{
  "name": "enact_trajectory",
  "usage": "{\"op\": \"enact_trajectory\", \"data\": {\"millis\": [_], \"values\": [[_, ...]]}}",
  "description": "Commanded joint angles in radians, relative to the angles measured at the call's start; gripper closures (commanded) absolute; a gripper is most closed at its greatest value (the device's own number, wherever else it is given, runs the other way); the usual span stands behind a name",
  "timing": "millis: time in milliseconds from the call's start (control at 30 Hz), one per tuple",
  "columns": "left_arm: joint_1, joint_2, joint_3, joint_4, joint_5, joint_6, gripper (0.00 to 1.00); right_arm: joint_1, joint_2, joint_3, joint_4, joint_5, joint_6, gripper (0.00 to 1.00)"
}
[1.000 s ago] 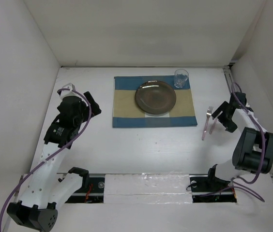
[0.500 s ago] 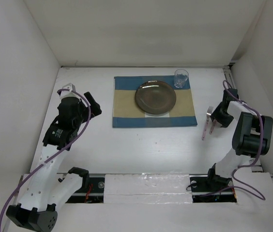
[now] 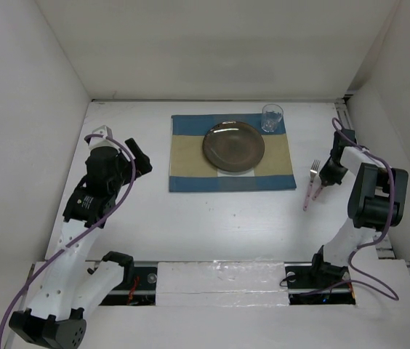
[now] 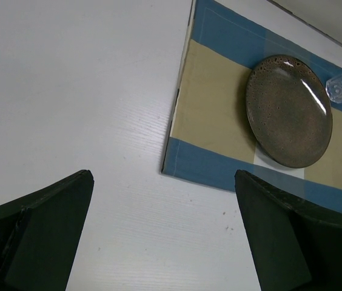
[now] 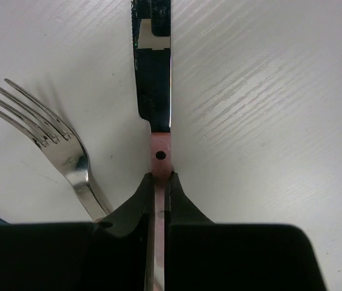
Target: Set the dinner table for one person
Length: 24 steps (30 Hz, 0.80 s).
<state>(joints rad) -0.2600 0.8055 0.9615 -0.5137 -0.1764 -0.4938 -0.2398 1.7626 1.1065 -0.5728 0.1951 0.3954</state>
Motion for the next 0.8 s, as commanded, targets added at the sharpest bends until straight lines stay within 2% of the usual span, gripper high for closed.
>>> {"op": "enact_trajectory", "data": {"millis": [0, 133, 300, 367, 400, 433, 467, 600, 767], "values": [[0.004, -0.019, 0.011, 0.024, -0.003, 0.017, 0.0, 0.005, 0.002, 0.038, -0.047, 0.052, 0.012, 1.0], [0.004, -0.009, 0.002, 0.024, 0.006, 0.017, 0.0, 0.005, -0.154, 0.049, -0.021, 0.067, 0.055, 1.0], [-0.005, -0.009, 0.002, 0.034, 0.015, 0.017, 0.0, 0.091, -0.296, 0.062, 0.027, 0.04, 0.031, 1.0], [-0.005, 0.001, 0.002, 0.034, 0.015, 0.017, 0.0, 0.146, -0.281, 0.122, 0.017, -0.037, -0.013, 1.0], [-0.005, 0.001, 0.002, 0.034, 0.028, 0.027, 0.0, 0.163, -0.263, 0.145, 0.005, -0.101, -0.085, 1.0], [-0.005, 0.011, 0.002, 0.034, 0.028, 0.027, 0.0, 0.183, -0.24, 0.173, -0.016, -0.231, -0.122, 1.0], [-0.005, 0.011, 0.002, 0.034, 0.04, 0.027, 0.0, 0.226, -0.215, 0.202, -0.041, -0.256, -0.151, 1.0], [-0.005, 0.011, 0.002, 0.034, 0.04, 0.037, 0.0, 0.354, -0.077, 0.341, -0.159, -0.171, -0.228, 1.0], [-0.005, 0.011, 0.002, 0.043, 0.049, 0.037, 0.0, 0.427, -0.006, 0.38, -0.194, -0.047, -0.251, 1.0]]}}
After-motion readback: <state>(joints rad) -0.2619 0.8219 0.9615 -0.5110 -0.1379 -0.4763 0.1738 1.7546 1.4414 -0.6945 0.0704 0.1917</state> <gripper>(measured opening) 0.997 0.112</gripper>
